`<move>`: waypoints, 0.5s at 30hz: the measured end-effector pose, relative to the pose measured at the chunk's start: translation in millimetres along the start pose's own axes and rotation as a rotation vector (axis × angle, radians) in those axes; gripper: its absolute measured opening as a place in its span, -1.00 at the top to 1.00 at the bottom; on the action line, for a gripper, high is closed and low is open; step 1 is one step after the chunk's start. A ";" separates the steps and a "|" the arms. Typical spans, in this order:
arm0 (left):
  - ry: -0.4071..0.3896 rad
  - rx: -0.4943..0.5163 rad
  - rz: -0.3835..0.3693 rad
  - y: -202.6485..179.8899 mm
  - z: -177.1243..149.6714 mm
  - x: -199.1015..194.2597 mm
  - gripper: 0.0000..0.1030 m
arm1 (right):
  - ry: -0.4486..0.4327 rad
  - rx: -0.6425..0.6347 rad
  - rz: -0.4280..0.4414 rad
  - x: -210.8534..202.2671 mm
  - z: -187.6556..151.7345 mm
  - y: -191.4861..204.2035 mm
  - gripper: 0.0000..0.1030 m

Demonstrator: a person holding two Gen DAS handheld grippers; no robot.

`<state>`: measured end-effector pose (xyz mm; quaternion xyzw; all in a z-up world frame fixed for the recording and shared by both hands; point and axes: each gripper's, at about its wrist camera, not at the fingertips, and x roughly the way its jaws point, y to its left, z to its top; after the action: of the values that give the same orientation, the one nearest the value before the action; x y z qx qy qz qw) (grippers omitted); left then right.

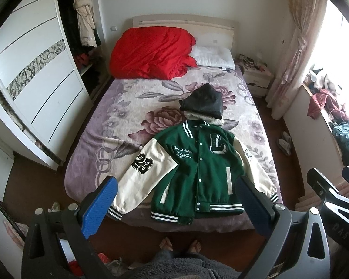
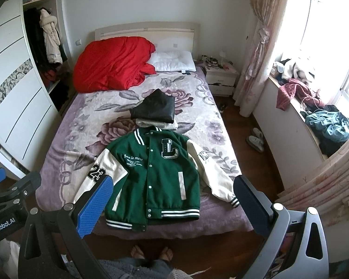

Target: Fold large clothes

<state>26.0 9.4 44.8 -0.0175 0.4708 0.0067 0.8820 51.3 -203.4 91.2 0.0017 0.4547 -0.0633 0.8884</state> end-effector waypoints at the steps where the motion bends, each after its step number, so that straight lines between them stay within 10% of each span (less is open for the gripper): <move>1: -0.001 0.000 -0.001 0.9 1.7 -0.5 -1.00 | -0.001 0.001 0.002 -0.2 -0.4 -0.3 -1.00; 15: -0.009 -0.007 -0.012 0.8 10.9 1.3 -1.00 | -0.009 0.009 -0.005 -4.1 10.9 3.8 -1.00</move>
<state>35.8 10.7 49.8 -0.0236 0.4666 0.0031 0.8841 58.1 -199.9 100.7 0.0044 0.4505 -0.0674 0.8902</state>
